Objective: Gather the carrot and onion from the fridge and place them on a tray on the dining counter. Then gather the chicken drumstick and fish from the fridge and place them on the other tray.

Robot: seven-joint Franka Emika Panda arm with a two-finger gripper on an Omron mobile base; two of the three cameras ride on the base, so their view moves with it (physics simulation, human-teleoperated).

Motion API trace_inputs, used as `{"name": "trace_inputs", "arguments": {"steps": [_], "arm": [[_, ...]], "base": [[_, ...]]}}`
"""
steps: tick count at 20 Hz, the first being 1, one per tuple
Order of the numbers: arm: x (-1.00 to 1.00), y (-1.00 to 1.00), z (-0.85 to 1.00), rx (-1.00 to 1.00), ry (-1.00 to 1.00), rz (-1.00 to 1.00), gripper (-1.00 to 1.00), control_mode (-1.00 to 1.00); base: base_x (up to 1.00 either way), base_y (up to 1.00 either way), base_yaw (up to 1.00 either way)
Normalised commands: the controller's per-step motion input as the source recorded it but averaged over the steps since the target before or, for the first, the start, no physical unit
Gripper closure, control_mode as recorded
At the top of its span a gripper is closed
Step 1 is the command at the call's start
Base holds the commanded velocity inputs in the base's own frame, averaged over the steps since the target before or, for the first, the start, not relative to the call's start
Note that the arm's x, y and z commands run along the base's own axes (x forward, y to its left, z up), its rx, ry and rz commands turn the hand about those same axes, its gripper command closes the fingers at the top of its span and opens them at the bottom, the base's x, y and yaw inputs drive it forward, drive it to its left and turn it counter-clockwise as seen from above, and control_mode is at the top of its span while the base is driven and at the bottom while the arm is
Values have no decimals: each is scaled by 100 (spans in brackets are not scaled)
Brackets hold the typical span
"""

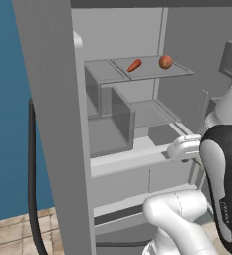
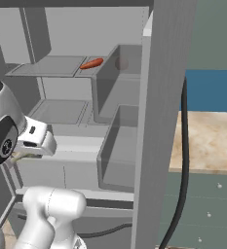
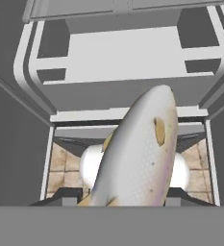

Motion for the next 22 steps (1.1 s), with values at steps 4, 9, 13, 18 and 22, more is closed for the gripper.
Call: {"name": "trace_inputs", "arguments": {"steps": [4,9,13,18,22], "arm": [[-15,0,-5,-1,0,0,100,-100],[-6,0,0,0,-1,0,100,-100],[-23,0,0,0,-2,0,100,100],[0,0,0,0,0,0,100,100],[0,0,0,0,0,0,100,100]], "base": [[0,0,0],[0,0,0],[-12,0,-1],[-58,5,-21],[-56,11,-37]]}}
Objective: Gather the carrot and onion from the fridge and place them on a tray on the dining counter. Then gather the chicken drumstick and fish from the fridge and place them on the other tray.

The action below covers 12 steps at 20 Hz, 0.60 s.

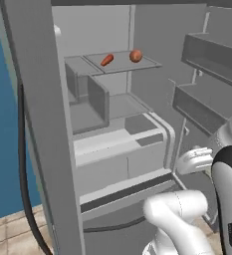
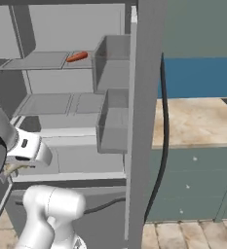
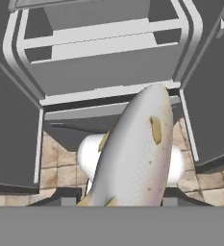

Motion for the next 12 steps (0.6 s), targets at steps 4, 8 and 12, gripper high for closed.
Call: {"name": "trace_inputs", "arguments": {"steps": [4,8,12], "arm": [[0,0,0,0,0,0,100,100],[0,0,0,0,0,0,100,100],[0,0,0,0,0,0,100,100]], "base": [[-58,4,-44],[-66,0,-53],[-72,0,-56]]}}
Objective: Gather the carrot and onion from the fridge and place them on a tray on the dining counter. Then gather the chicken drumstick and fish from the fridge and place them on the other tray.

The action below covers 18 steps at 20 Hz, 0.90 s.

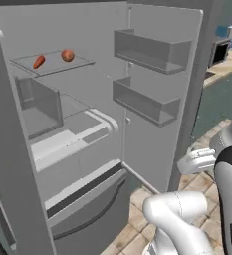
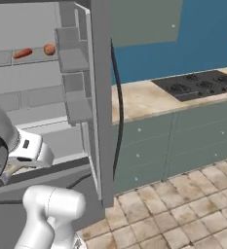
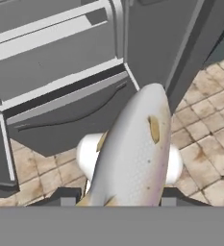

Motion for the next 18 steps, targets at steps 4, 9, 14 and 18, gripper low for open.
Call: {"name": "trace_inputs", "arguments": {"steps": [4,9,14,18], "arm": [[0,0,0,0,0,0,100,100],[0,0,0,0,0,0,100,100],[0,0,0,0,0,0,100,100],[0,0,0,0,0,0,100,100]], "base": [[-52,-1,-58],[-42,-9,-59],[-33,-28,-56],[-8,-58,-52]]}}
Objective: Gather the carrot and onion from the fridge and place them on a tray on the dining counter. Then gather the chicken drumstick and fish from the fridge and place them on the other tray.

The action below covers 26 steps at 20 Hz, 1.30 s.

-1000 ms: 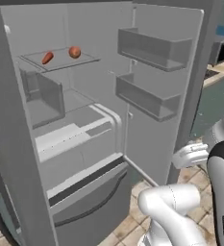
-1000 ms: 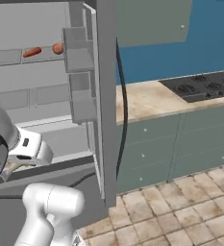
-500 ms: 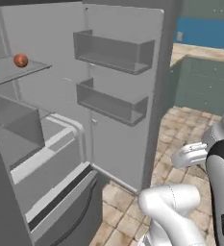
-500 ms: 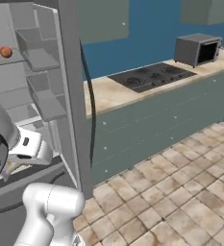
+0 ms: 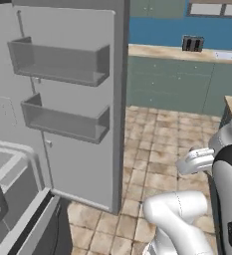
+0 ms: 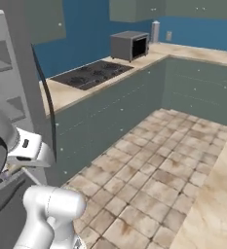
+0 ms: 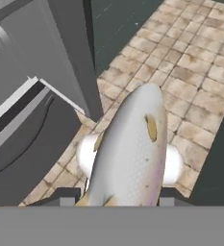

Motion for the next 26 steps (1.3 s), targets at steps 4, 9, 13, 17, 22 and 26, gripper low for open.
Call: {"name": "trace_inputs", "arguments": {"steps": [4,9,13,17,22,26], "arm": [[0,0,0,0,0,0,100,100],[0,0,0,0,0,0,100,100],[0,0,0,0,0,0,100,100],[0,0,0,0,0,0,100,100],[0,0,0,0,0,0,100,100],[0,0,0,0,0,0,100,100]], "base": [[0,-55,-52],[7,-55,-47],[35,-37,-33],[61,-1,-18],[66,12,-18],[31,47,-19]]}}
